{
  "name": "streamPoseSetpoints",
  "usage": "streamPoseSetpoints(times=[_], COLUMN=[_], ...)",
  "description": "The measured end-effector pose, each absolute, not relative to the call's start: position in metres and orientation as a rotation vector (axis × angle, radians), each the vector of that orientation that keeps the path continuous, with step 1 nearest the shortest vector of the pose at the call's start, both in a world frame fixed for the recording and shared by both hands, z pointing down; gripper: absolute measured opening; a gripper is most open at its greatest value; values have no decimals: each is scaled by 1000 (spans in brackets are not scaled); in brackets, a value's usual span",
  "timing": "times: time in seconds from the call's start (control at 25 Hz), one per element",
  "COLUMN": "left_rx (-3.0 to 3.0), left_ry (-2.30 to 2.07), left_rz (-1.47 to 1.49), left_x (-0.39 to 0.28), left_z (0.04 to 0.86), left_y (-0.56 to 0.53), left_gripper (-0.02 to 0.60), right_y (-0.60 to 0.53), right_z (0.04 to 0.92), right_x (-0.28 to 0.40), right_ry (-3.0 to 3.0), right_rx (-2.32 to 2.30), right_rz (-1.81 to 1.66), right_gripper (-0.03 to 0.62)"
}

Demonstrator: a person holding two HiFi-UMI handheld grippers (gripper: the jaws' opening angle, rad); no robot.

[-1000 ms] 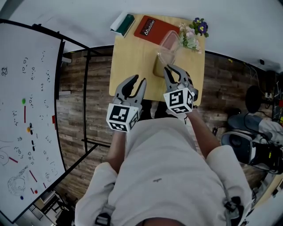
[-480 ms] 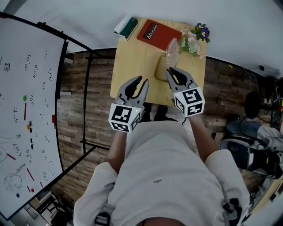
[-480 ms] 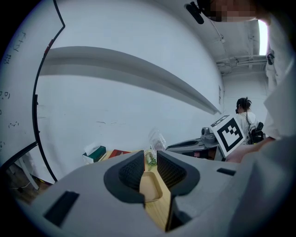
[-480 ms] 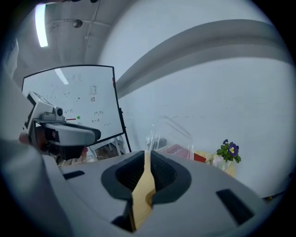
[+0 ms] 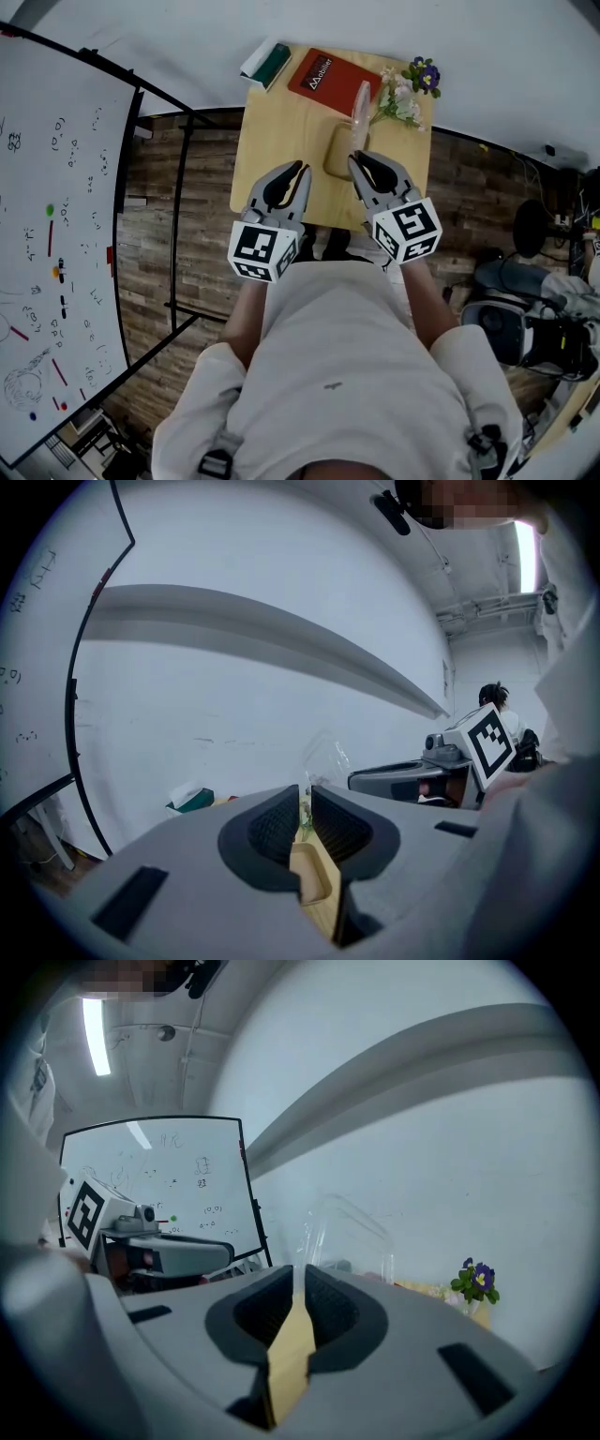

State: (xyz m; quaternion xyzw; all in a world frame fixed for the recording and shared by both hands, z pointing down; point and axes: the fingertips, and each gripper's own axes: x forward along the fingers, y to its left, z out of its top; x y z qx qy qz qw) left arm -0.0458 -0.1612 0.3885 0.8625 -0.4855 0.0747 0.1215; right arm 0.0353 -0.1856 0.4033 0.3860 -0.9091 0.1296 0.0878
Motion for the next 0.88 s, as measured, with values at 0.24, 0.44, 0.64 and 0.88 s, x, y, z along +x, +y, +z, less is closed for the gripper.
streamPoseSetpoints(times=[0.24, 0.44, 0.64, 0.88], left_rx=[2520, 2517, 2510, 2510], left_ry=[-1421, -1425, -1423, -1420], left_rz=[210, 206, 210, 211], left_x=[-44, -45, -47, -47], left_z=[387, 386, 388, 390], left_y=[-164, -164, -161, -159], left_gripper=[32, 21, 12, 6], right_y=[-181, -179, -175, -172], right_z=[393, 387, 387, 391], right_x=[31, 27, 23, 21], right_ry=[-2721, -2737, -2739, -2736], right_rx=[1136, 1117, 1106, 1084], right_rz=[325, 304, 299, 303], right_gripper=[44, 43, 43, 41])
